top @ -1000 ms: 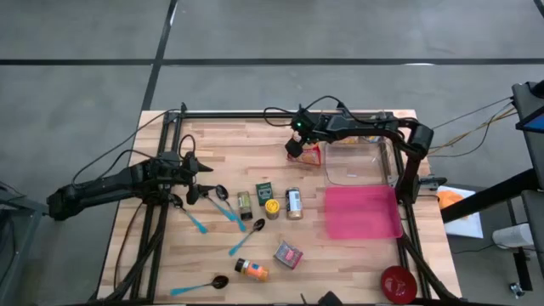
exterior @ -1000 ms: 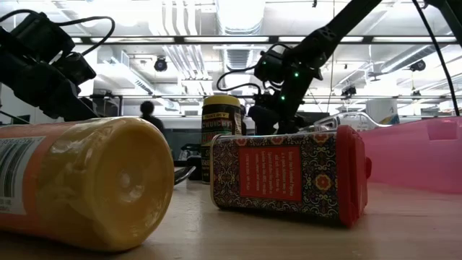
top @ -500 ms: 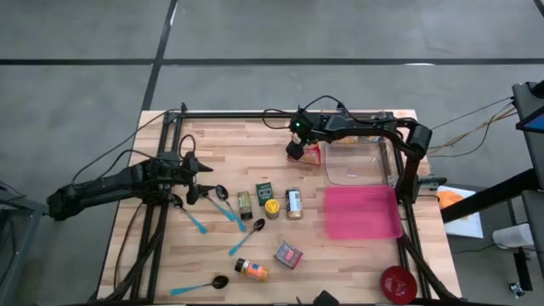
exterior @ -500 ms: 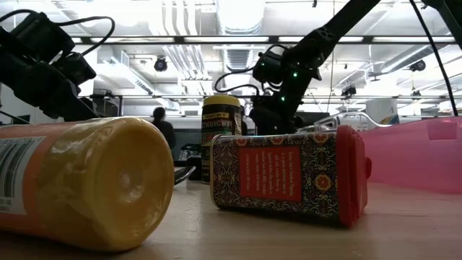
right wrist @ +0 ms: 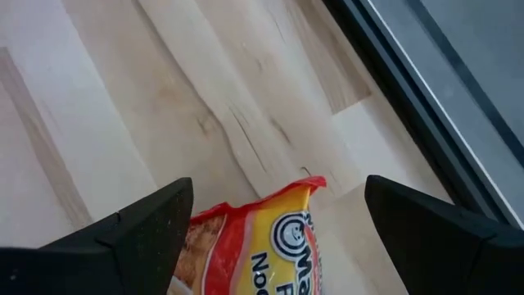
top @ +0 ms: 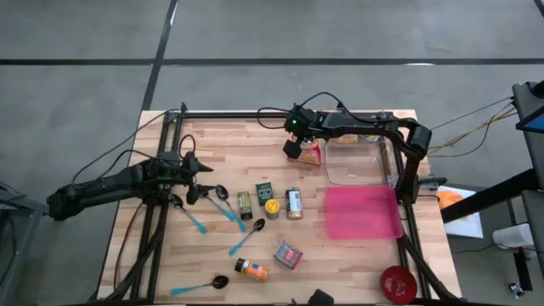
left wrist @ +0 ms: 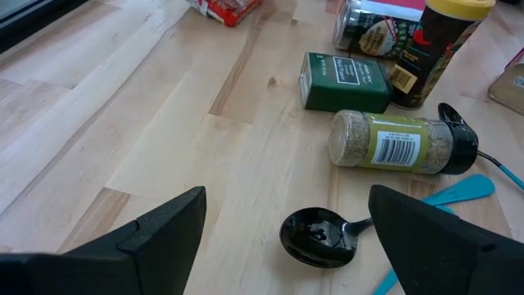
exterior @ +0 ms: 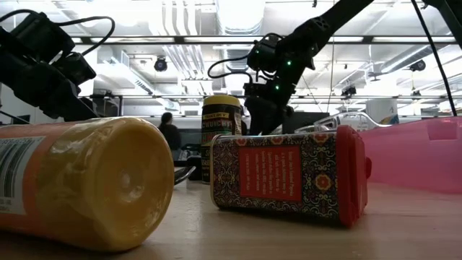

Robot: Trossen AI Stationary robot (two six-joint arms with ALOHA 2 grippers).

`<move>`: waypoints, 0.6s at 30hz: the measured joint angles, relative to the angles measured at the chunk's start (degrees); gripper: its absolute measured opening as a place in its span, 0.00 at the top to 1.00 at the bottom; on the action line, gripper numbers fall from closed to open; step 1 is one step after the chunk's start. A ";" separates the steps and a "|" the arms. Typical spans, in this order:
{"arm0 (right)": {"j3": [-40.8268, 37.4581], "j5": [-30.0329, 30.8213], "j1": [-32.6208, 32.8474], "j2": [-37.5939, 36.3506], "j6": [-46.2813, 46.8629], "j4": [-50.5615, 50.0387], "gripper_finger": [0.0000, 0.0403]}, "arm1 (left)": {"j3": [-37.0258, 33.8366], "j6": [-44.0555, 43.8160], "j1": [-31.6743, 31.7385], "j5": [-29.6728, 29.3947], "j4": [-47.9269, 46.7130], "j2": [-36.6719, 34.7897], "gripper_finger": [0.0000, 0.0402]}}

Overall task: Pick & Place Food Item
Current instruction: Put the red noodle pack into the top transparent bin

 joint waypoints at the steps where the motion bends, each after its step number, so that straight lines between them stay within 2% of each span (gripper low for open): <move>1: 0.00 -0.02 -0.04 0.08 -0.02 -0.08 0.11 | 0.00 0.02 0.01 0.00 0.00 0.00 0.14; 18: 4.52 -1.27 -1.07 7.79 0.23 -6.42 0.11 | 0.00 0.02 0.02 0.00 0.00 0.07 0.14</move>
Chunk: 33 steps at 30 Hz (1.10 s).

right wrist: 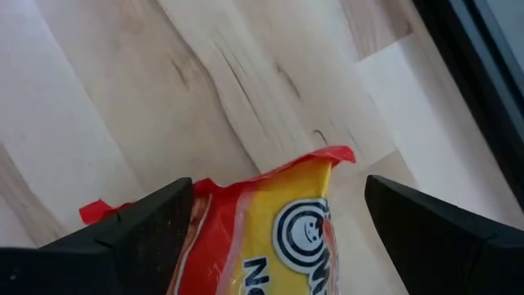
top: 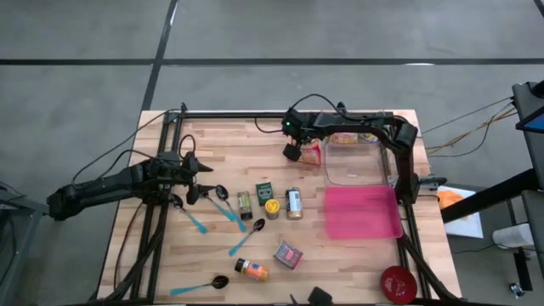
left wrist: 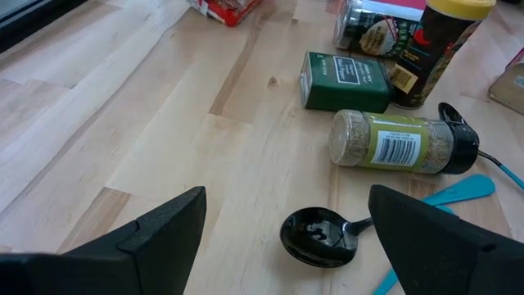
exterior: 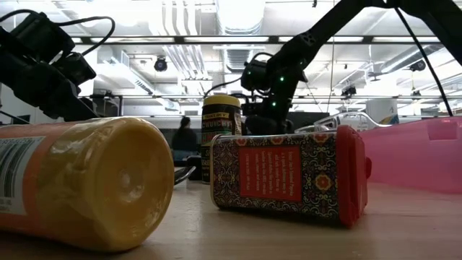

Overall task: Pick & Place Food Item
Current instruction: Put the red noodle pack into the top transparent bin

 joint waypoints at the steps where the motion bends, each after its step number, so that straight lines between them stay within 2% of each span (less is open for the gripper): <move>1: 0.00 -0.06 0.02 0.20 1.03 -0.04 0.11 | 0.00 0.00 -0.02 0.00 0.02 0.00 0.14; 8: -0.11 -1.46 -0.07 0.54 6.03 -1.90 0.11 | 0.00 0.00 -0.01 0.00 0.00 0.00 0.14; 11: -0.15 -1.53 -0.07 0.54 6.88 -1.90 0.15 | 0.00 0.00 0.00 0.00 0.00 0.00 0.14; 24: -0.20 -1.51 -0.07 0.54 7.19 -1.38 0.62 | 0.00 -0.01 -0.02 0.00 0.00 0.02 0.14; 33: -0.22 -1.37 0.89 0.51 7.19 -0.35 0.91 | 0.00 0.00 0.00 0.00 0.00 0.02 0.14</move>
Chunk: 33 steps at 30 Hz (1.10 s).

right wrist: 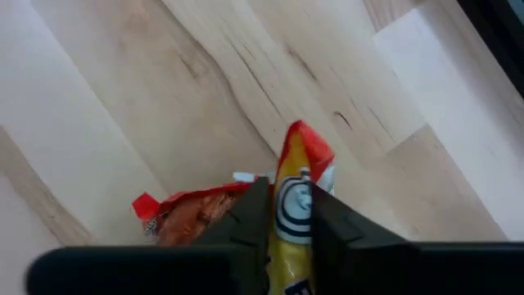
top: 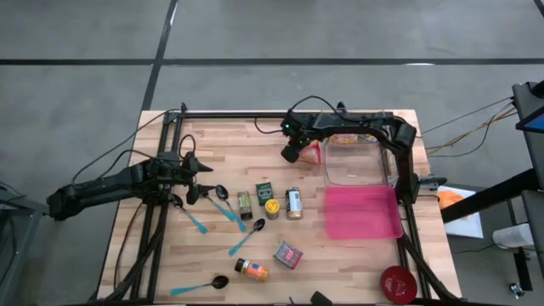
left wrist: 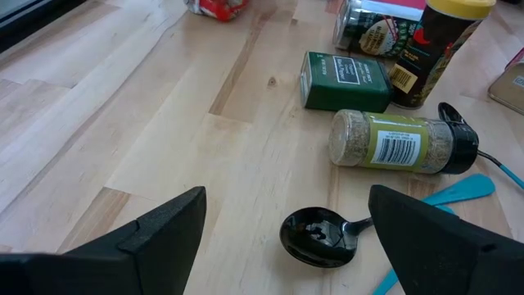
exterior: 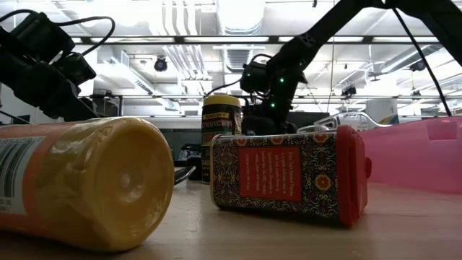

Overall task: Pick & Place Food Item
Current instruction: Put the red noodle pack into the top transparent bin

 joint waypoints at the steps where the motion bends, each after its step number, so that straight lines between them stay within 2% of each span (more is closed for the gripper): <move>1: 0.00 0.04 0.19 0.00 -0.05 0.13 0.94 | 0.00 0.00 -0.02 0.00 0.00 0.00 0.14; 11: 0.11 0.08 1.77 -1.59 -0.41 -0.01 0.96 | 0.00 -0.01 0.00 0.00 0.00 0.00 0.14; 26: 0.04 3.60 5.89 -11.33 -1.72 -0.13 0.96 | 0.00 0.00 -0.02 0.00 0.00 0.00 0.14; 33: -0.09 12.32 8.13 -16.79 -1.65 -2.09 0.96 | 0.00 0.00 0.00 -0.02 0.02 0.04 0.14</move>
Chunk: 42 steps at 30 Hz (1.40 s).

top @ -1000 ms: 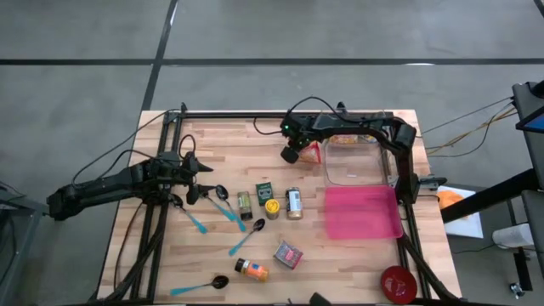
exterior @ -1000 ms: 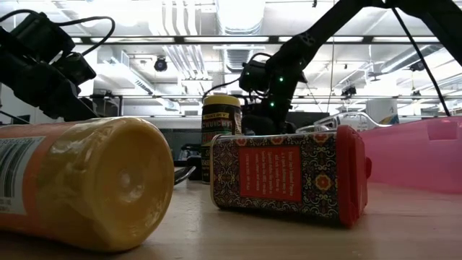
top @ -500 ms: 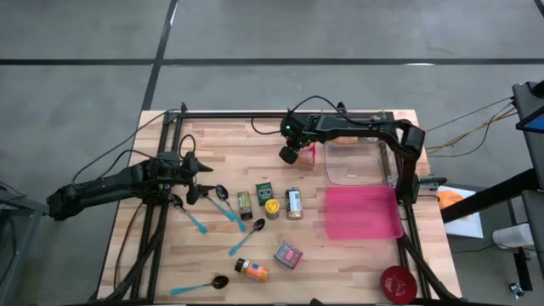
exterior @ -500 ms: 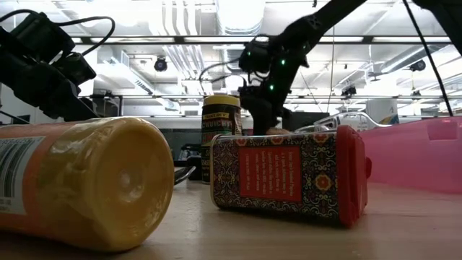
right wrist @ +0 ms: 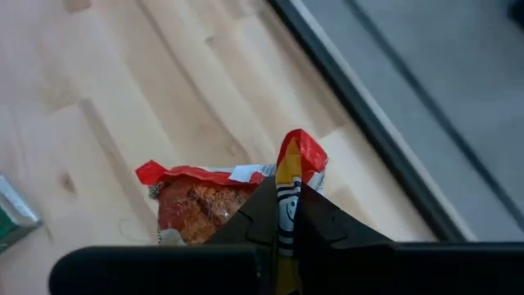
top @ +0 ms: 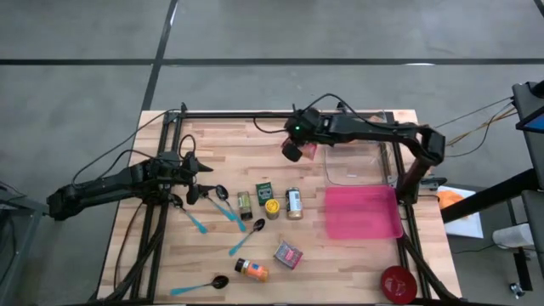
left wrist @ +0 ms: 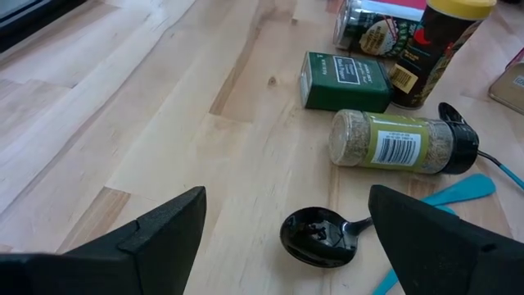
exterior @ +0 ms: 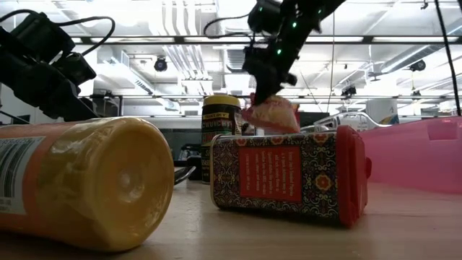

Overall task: Pick & Place Food Item
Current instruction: Put the red noodle pack into the top transparent bin

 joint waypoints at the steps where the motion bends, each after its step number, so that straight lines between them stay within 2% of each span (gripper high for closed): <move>1: -0.09 0.73 0.18 -0.85 0.01 -0.21 0.96 | 0.00 -0.01 0.00 0.02 -0.06 0.00 0.14; 6: -0.17 4.77 1.27 -4.94 1.54 -1.77 0.96 | 0.00 0.00 -0.02 0.02 0.00 0.00 0.14; 11: -0.20 12.90 2.47 -9.05 2.96 -5.01 0.96 | 0.00 0.00 0.00 0.02 -0.03 0.00 0.14; 16: -0.76 17.85 2.54 -13.01 6.49 -8.69 0.96 | 0.00 0.00 0.00 0.02 -0.04 0.00 0.14; 22: -3.39 30.72 2.41 -16.55 14.00 -15.75 0.96 | 0.00 0.00 0.00 0.01 -0.04 0.00 0.14; 25: -5.49 34.69 1.53 -18.36 18.25 -17.96 0.96 | 0.00 0.00 0.00 0.02 -0.04 -0.01 0.14; 34: -13.03 38.11 -5.78 -20.87 19.65 -13.64 0.96 | 0.00 0.00 -0.02 0.02 -0.04 -0.02 0.14; 42: -21.08 32.73 -15.89 -20.46 19.72 -6.54 0.96 | 0.00 0.00 0.00 0.02 -0.04 -0.02 0.14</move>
